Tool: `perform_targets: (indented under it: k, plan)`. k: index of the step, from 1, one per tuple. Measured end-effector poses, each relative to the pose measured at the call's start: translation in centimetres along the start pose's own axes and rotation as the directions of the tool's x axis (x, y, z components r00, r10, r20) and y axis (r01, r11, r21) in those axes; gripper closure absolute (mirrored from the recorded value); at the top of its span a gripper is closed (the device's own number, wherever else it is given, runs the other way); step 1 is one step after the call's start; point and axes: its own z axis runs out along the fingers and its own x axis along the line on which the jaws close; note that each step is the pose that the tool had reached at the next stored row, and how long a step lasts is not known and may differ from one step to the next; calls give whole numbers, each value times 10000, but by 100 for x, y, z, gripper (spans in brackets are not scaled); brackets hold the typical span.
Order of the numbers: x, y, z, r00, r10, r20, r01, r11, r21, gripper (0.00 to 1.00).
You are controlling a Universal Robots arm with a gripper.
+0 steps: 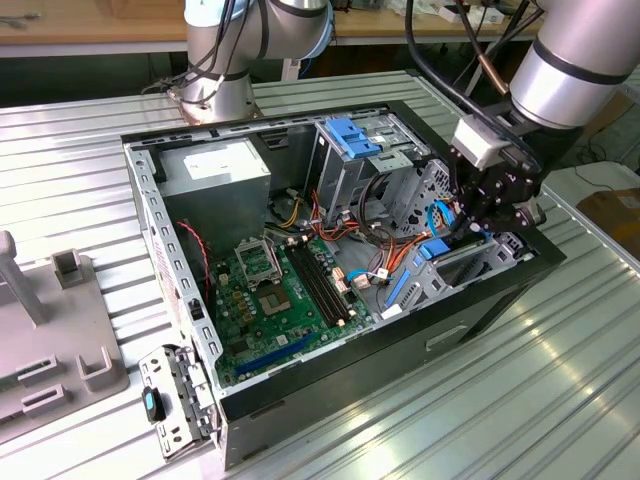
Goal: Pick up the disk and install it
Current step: 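Insert the second disk wire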
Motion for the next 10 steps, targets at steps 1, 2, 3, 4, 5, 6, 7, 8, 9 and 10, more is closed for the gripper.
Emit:
perform_targets:
  k: [1,2,3,4,5,6,7,8,9,10]
  plan:
    - [0,0,0,10000,0,-2,0,10000,0,77]
    - [0,0,-1,10000,0,-5,0,10000,0,71]
    - [0,-1,-13,10000,0,-8,0,10000,0,71]
    - [0,-4,-62,10000,0,-4,0,10000,0,71]
    - [0,-10,-139,10000,-1,-2,1,10000,4,71]
    - [-1,-22,-318,10000,-1,-3,1,10000,20,71]
    - [-10,-31,-452,10000,0,-2,0,10000,33,71]
    - [-10,-32,-458,10000,0,-2,0,10000,33,71]
    - [-10,-32,-462,10000,0,-3,1,10000,33,71]
    - [-10,-32,-462,10000,0,-2,0,10000,33,71]
